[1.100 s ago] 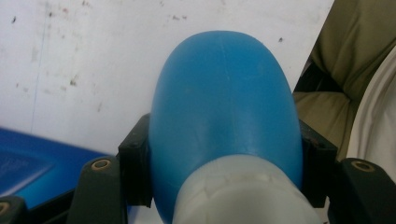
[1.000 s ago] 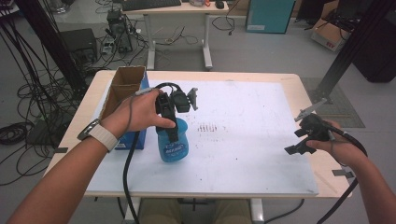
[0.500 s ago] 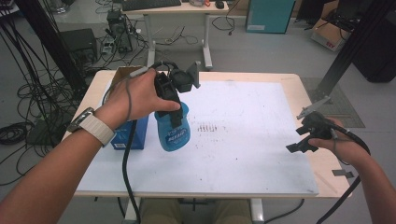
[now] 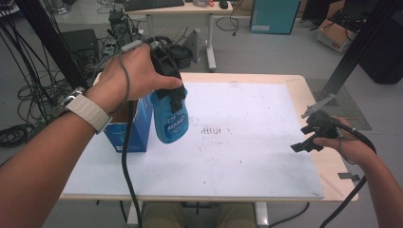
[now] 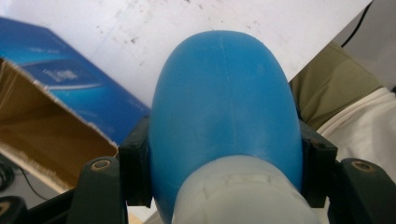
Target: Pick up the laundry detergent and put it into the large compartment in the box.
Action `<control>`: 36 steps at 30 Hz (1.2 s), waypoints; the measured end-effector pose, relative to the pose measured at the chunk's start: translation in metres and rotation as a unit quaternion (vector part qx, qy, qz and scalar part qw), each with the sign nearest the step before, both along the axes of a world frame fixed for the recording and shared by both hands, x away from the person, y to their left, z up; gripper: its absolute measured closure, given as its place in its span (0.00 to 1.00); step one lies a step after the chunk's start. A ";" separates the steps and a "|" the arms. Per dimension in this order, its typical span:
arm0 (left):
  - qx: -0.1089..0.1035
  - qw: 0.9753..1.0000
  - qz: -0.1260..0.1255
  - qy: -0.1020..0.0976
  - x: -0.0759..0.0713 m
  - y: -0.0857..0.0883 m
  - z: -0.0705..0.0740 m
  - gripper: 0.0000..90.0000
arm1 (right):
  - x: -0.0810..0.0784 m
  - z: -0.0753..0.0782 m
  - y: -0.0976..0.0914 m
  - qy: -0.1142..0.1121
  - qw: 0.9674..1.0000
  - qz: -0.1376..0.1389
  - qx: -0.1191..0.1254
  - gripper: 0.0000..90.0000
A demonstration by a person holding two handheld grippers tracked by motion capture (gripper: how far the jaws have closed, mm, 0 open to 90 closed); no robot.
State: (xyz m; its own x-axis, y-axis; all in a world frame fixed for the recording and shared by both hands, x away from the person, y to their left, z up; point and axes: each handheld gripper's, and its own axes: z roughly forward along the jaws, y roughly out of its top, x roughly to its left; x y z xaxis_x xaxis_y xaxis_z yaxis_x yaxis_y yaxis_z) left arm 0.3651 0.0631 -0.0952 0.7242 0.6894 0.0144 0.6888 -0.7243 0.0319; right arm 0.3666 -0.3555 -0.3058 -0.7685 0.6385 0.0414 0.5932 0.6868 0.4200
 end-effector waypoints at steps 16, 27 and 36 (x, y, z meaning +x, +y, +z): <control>-0.011 0.992 0.129 0.002 0.013 0.031 0.054 0.42 | 0.009 0.001 0.010 -0.003 1.000 0.012 0.002 0.12; -0.009 0.976 0.219 0.010 0.031 0.065 0.066 0.42 | 0.012 0.000 0.009 -0.003 1.000 0.012 0.002 0.12; -0.016 0.961 0.277 0.001 0.042 0.085 0.076 0.42 | 0.013 -0.001 0.007 -0.004 1.000 0.011 0.003 0.12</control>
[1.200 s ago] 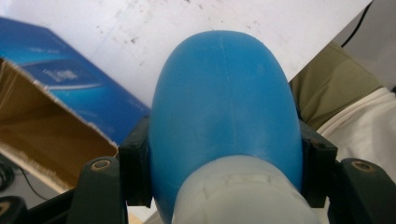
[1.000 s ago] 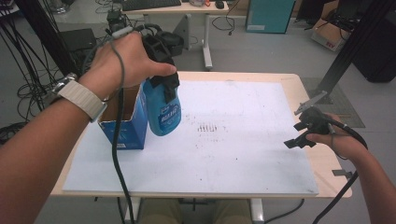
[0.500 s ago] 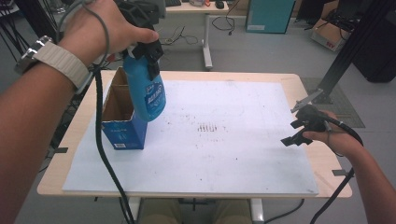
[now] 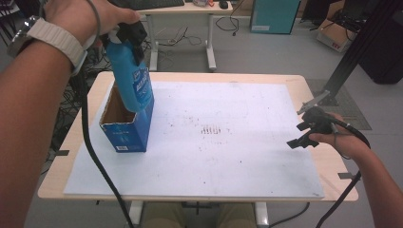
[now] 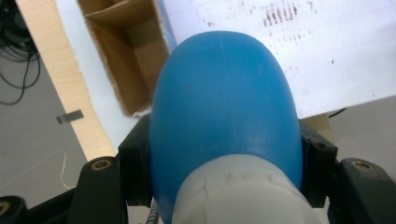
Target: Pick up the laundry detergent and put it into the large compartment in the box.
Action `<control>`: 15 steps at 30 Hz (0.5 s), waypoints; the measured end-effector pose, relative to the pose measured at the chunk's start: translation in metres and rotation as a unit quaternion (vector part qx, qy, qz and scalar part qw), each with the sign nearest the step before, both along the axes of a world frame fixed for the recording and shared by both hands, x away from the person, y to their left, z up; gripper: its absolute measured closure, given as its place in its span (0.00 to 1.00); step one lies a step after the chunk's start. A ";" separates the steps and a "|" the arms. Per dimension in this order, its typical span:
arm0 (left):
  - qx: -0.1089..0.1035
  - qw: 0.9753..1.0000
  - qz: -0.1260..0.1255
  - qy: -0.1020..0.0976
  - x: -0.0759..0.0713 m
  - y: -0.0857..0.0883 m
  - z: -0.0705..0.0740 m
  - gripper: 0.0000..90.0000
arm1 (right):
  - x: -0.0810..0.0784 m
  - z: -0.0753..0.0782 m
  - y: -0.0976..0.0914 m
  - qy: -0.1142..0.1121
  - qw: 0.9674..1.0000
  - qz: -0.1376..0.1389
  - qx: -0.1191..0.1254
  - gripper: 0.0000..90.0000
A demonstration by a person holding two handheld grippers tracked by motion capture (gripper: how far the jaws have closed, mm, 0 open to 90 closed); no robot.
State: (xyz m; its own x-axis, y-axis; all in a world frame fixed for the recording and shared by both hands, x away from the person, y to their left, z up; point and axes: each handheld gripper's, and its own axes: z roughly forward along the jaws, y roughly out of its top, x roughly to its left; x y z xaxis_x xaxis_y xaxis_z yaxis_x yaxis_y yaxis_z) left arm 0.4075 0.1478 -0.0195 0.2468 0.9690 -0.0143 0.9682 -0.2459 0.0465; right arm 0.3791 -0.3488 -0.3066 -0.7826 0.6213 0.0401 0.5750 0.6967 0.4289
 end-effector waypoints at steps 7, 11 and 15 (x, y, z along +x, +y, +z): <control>-0.007 1.000 0.030 -0.006 0.008 0.015 0.003 0.42 | 0.001 -0.003 -0.002 0.003 1.000 -0.003 0.001 0.12; -0.007 0.999 0.044 -0.006 0.013 0.023 0.001 0.42 | 0.001 -0.005 -0.003 0.008 1.000 -0.005 0.000 0.12; -0.008 0.998 0.063 -0.008 0.018 0.031 -0.003 0.42 | 0.001 -0.005 -0.003 0.008 1.000 -0.006 -0.002 0.12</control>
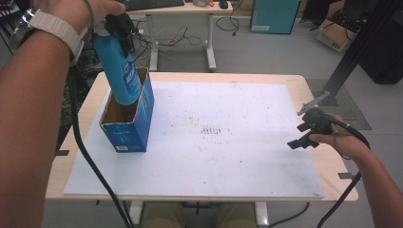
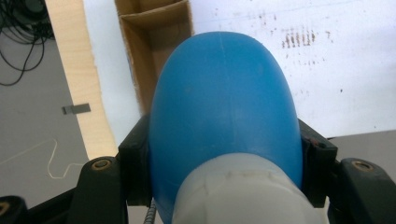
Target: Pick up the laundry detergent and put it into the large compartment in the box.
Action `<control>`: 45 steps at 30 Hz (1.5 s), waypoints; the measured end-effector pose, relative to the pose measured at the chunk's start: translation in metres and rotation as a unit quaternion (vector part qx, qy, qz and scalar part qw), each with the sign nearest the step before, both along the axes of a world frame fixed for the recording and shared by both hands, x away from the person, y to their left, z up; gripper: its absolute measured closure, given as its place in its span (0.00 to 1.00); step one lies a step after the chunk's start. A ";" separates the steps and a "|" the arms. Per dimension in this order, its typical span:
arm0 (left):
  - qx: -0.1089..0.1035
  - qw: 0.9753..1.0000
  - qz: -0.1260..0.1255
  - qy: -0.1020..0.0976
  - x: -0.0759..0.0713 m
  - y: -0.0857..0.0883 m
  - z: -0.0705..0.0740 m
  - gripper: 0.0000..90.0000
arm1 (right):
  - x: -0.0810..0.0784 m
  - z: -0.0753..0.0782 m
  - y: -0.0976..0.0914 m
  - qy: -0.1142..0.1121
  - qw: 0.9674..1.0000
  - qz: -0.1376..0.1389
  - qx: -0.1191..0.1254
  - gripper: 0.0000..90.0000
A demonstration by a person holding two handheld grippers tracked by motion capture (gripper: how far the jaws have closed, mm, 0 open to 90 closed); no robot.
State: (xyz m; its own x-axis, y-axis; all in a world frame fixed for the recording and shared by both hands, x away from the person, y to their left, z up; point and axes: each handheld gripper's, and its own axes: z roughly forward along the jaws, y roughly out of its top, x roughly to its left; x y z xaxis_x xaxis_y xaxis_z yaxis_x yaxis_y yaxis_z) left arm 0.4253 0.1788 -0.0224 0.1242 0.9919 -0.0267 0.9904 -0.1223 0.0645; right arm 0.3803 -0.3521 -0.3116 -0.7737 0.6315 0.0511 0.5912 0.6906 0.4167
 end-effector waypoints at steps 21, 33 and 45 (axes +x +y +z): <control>0.004 0.999 0.045 -0.015 0.019 0.028 -0.033 0.42 | -0.001 0.000 -0.006 0.001 1.000 -0.008 -0.002 0.12; 0.007 0.999 0.049 -0.011 0.026 0.034 -0.055 0.42 | -0.002 -0.002 -0.008 0.004 1.000 -0.012 -0.003 0.12; 0.015 0.999 0.048 -0.013 0.033 0.037 -0.083 0.42 | -0.005 -0.002 -0.010 0.004 1.000 -0.013 -0.004 0.12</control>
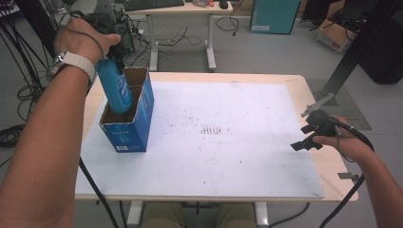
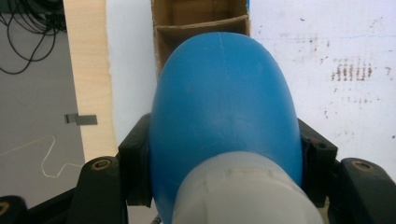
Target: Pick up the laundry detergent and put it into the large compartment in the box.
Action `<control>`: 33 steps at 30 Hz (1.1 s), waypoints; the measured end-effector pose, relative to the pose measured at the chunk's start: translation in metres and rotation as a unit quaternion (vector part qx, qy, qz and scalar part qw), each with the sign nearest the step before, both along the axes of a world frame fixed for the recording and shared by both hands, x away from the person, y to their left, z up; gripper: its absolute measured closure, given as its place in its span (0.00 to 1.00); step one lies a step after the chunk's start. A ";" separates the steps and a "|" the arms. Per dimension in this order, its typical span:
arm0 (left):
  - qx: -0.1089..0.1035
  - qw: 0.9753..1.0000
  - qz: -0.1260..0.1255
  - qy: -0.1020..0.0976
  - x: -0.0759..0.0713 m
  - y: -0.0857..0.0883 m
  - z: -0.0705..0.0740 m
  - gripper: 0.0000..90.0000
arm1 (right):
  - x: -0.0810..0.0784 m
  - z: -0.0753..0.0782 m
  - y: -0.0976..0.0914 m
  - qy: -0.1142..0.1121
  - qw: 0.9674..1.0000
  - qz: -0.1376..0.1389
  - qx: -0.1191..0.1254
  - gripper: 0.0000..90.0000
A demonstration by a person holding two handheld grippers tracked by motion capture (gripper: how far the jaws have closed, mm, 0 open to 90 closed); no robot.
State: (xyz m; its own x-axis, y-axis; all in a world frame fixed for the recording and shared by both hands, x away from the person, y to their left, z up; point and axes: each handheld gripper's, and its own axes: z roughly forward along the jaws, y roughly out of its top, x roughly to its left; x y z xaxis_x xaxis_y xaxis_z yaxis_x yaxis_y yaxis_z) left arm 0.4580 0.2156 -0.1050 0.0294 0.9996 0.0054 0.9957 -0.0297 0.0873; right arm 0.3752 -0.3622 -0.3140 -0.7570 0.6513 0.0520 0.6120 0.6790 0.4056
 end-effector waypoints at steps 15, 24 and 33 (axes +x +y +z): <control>0.000 1.000 -0.002 0.004 0.005 0.004 -0.044 0.42 | -0.001 -0.001 -0.001 0.002 1.000 -0.004 0.000 0.12; 0.006 1.000 -0.007 0.004 0.008 0.004 -0.067 0.42 | -0.002 -0.001 -0.003 0.003 1.000 -0.007 -0.002 0.12; 0.017 1.000 -0.009 -0.002 0.009 0.002 -0.088 0.42 | -0.003 -0.002 -0.003 0.005 1.000 -0.008 -0.002 0.12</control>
State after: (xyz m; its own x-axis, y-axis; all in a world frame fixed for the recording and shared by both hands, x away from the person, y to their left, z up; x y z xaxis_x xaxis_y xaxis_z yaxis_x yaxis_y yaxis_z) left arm 0.4672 0.2179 -0.1927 0.0476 0.9981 0.0397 0.9947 -0.0510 0.0891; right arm 0.3724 -0.3654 -0.3164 -0.7460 0.6635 0.0569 0.6268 0.6708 0.3965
